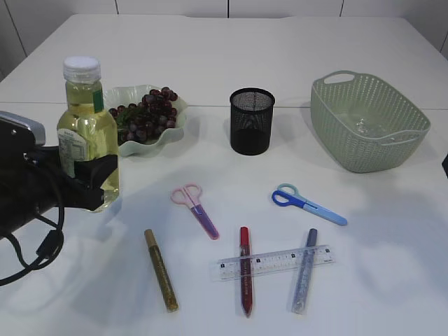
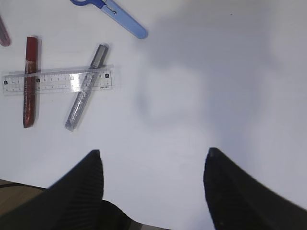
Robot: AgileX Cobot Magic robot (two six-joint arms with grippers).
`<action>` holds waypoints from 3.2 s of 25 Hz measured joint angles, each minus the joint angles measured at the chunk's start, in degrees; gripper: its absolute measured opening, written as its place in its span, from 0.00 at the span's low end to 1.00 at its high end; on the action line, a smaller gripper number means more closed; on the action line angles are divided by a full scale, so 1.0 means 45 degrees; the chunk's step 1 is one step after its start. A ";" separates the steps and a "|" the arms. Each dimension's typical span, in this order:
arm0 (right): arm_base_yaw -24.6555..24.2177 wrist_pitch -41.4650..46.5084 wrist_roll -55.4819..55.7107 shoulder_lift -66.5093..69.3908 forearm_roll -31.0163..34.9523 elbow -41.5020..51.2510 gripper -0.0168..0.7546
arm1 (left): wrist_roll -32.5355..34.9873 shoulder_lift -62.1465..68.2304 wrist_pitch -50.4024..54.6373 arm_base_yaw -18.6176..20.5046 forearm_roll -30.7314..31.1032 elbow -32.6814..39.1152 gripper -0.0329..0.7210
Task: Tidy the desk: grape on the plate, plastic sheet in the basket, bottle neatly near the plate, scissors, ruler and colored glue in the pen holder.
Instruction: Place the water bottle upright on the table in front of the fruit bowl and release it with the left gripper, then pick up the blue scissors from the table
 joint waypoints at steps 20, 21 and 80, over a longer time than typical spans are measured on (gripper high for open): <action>0.0000 0.0005 -0.0034 0.0000 0.0000 0.0000 0.68 | 0.0135 0.3772 -0.0999 0.0376 -0.0018 -0.2190 0.63; 0.0000 0.0005 -0.0034 0.0000 0.0000 0.0000 0.68 | 0.0135 0.3796 -0.1020 0.0376 0.0010 -0.2190 0.65; 0.0000 0.0205 -0.1147 0.0000 0.0502 0.0000 0.68 | -0.1352 -0.9327 1.4221 0.0376 -0.2219 -0.0978 0.79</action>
